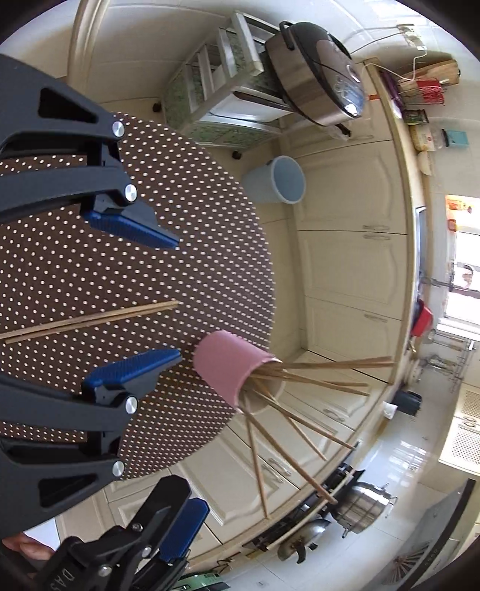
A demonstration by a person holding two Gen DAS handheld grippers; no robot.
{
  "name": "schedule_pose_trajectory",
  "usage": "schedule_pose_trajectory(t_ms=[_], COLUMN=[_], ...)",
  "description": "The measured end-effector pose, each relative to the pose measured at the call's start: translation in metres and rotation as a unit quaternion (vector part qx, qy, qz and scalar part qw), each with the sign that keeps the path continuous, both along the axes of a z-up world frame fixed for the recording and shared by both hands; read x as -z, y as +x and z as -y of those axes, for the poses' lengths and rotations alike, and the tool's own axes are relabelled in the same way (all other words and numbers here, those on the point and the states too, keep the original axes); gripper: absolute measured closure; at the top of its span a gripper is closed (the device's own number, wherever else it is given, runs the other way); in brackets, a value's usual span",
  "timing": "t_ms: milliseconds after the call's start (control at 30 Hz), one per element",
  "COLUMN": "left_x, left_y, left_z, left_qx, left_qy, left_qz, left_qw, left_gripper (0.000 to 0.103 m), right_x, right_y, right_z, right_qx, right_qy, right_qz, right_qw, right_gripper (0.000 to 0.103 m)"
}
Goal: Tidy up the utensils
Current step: 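Move both open tools back over the remaining chopsticks on the table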
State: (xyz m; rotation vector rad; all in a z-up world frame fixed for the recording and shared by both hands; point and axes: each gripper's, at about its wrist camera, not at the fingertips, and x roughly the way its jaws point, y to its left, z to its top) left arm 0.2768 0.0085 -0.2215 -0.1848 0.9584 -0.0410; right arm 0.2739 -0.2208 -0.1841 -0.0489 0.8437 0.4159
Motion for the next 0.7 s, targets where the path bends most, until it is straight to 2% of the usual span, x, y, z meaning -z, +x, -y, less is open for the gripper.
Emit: schedule_pose_trajectory(t_ms=[267, 467, 567, 700], left_x=[0.044, 0.088, 0.104, 0.117], left_y=[0.003, -0.001, -0.003, -0.004], left_z=[0.007, 0.008, 0.011, 0.024], left_qx=[0.01, 0.017, 0.019, 0.029], left_qy=[0.019, 0.028, 0.029, 0.028], left_qz=[-0.084, -0.156, -0.183, -0.196], left_qw=[0.9962, 0.9871, 0.9826, 0.9798], left_gripper=[0.047, 0.047, 0.047, 0.047], right_x=[0.041, 0.079, 0.096, 0.114], right_y=[-0.003, -0.006, -0.009, -0.013], right_z=[0.006, 0.022, 0.027, 0.033], right_qx=[0.002, 0.02, 0.027, 0.033], right_qy=[-0.022, -0.02, -0.022, -0.02], right_qz=[-0.044, -0.1, -0.124, -0.149], right_qw=[0.999, 0.995, 0.992, 0.988], right_gripper=[0.054, 0.054, 0.054, 0.054])
